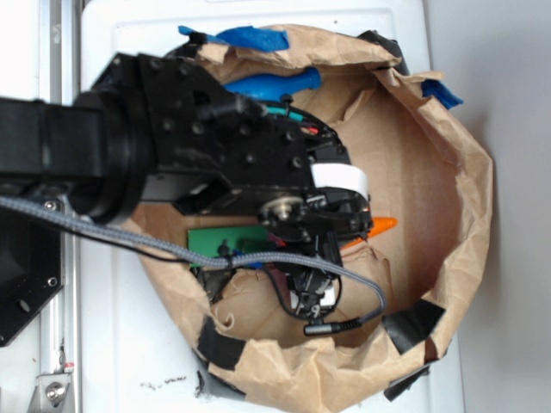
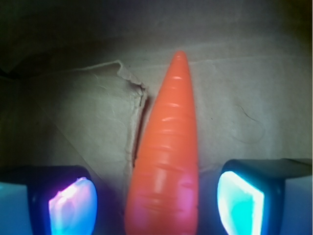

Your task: Grab the carrot.

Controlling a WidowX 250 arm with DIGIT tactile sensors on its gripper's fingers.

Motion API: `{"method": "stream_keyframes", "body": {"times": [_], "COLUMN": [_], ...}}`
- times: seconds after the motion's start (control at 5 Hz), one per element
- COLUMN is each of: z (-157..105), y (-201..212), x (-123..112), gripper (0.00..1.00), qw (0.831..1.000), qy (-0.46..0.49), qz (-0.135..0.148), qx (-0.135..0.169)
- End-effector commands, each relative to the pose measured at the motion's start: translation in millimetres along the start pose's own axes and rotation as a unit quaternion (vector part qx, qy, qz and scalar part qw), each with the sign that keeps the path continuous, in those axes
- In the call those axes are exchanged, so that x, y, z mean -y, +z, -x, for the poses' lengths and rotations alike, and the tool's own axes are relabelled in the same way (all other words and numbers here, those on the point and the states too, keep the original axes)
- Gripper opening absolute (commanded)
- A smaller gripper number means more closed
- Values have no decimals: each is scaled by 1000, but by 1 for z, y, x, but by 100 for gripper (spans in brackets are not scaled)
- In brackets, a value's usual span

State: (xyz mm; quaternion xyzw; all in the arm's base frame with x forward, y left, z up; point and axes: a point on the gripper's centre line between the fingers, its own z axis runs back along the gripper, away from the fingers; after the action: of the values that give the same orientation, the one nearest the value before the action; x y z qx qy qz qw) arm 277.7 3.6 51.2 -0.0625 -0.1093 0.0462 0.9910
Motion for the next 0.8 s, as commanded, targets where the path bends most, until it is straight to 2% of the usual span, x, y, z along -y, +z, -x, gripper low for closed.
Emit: {"method": "stream_keyframes", "body": {"times": [0.0,0.4,0.6], "z": [-11,-6,-2], "y": [3,-6,-12], "x": [-5,-5,-4], "gripper": [100,100,100], "qw": [999,997,997], "qy": [-26,-37,-42], "qz": [-24,-58,-64], "qx": [33,35,30]}}
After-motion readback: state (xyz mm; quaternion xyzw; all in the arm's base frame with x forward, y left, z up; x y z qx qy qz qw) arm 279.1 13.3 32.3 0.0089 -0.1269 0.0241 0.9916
